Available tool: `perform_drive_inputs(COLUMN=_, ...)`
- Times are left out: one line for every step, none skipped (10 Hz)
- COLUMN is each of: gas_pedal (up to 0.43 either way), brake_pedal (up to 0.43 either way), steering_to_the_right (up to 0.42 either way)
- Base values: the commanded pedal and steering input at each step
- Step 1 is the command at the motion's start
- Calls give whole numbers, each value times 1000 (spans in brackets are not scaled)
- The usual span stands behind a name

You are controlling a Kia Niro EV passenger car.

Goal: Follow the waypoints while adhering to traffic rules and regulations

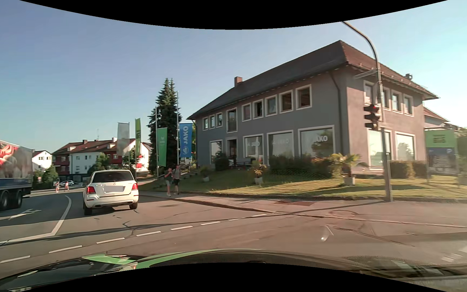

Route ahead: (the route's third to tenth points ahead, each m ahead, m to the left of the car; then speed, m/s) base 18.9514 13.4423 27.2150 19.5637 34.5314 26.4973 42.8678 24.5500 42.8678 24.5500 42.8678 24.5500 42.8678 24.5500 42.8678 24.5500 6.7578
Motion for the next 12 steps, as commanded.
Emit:
perform_drive_inputs(gas_pedal=189, brake_pedal=0, steering_to_the_right=-351)
perform_drive_inputs(gas_pedal=157, brake_pedal=0, steering_to_the_right=-322)
perform_drive_inputs(gas_pedal=138, brake_pedal=0, steering_to_the_right=-292)
perform_drive_inputs(gas_pedal=130, brake_pedal=0, steering_to_the_right=-272)
perform_drive_inputs(gas_pedal=118, brake_pedal=0, steering_to_the_right=-258)
perform_drive_inputs(gas_pedal=118, brake_pedal=0, steering_to_the_right=-245)
perform_drive_inputs(gas_pedal=110, brake_pedal=0, steering_to_the_right=-233)
perform_drive_inputs(gas_pedal=87, brake_pedal=0, steering_to_the_right=-218)
perform_drive_inputs(gas_pedal=79, brake_pedal=0, steering_to_the_right=-204)
perform_drive_inputs(gas_pedal=47, brake_pedal=0, steering_to_the_right=-194)
perform_drive_inputs(gas_pedal=0, brake_pedal=0, steering_to_the_right=-185)
perform_drive_inputs(gas_pedal=0, brake_pedal=0, steering_to_the_right=-173)
